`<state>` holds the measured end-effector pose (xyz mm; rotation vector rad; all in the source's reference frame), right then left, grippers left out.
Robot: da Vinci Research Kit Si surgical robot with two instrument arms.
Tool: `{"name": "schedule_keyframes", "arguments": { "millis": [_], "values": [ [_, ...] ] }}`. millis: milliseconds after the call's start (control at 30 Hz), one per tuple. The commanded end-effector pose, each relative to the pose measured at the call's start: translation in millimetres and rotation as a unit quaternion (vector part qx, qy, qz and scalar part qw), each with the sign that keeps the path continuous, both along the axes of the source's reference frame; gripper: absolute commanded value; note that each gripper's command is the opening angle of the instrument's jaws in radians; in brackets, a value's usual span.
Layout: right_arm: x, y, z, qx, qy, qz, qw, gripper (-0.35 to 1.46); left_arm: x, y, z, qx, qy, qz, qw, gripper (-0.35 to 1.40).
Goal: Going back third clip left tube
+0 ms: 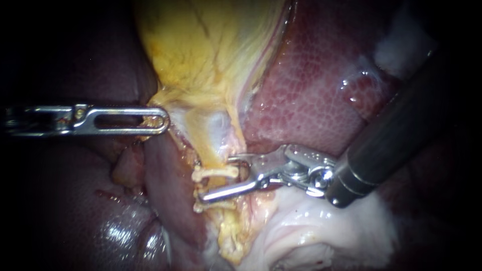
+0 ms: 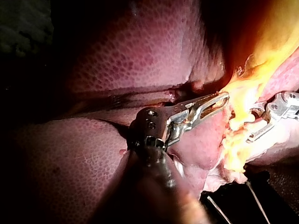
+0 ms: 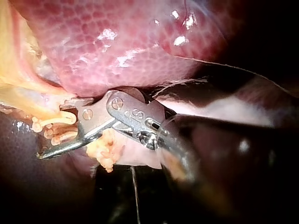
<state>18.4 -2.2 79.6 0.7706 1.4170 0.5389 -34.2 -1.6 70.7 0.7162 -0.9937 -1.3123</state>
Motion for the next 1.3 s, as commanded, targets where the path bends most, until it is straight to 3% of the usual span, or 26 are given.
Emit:
{"name": "schedule_keyframes", "arguments": {
  "millis": [33, 200, 467, 567, 700, 900, 1300],
  "values": [
    [0.1, 0.0, 0.3, 0.0, -0.002, 0.003, 1.0, 0.6, 0.0, 0.0, 0.0, 0.0, 0.0, 0.0, 1.0, -0.35],
    [-0.2, 0.1, 0.8, 0.0, -0.005, 0.005, 1.0, 0.6, 0.0, 0.0, 0.0, 0.0, 0.0, 0.0, 1.0, -0.35],
    [-3.9, 0.1, -1.3, -0.007, -0.004, -0.024, 0.9997, 0.6, 0.1, -0.1, 0.0, 0.0, 0.0, 0.0, 1.0, -0.35],
    [-6.0, 0.8, -2.9, -0.016, 0.003, -0.029, 0.9994, 0.6, 0.1, -0.1, 0.0, 0.0, 0.0, 0.0, 1.0, -0.35],
    [-8.6, 2.7, -5.6, -0.034, 0.002, -0.022, 0.9992, 0.6, 0.0, -0.1, 0.0, 0.0, 0.0, 0.0, 1.0, -0.35],
    [-10.5, 4.4, -9.0, -0.064, -0.008, -0.032, 0.9974, 0.6, -0.1, -0.2, 0.1, -0.001, 0.0, 0.0, 1.0, -0.35],
    [-12.9, 5.1, -10.7, -0.075, -0.009, -0.043, 0.9962, 0.6, -1.0, -0.7, 0.7, -0.003, 0.003, -0.003, 1.0, -0.35]
  ]
}}
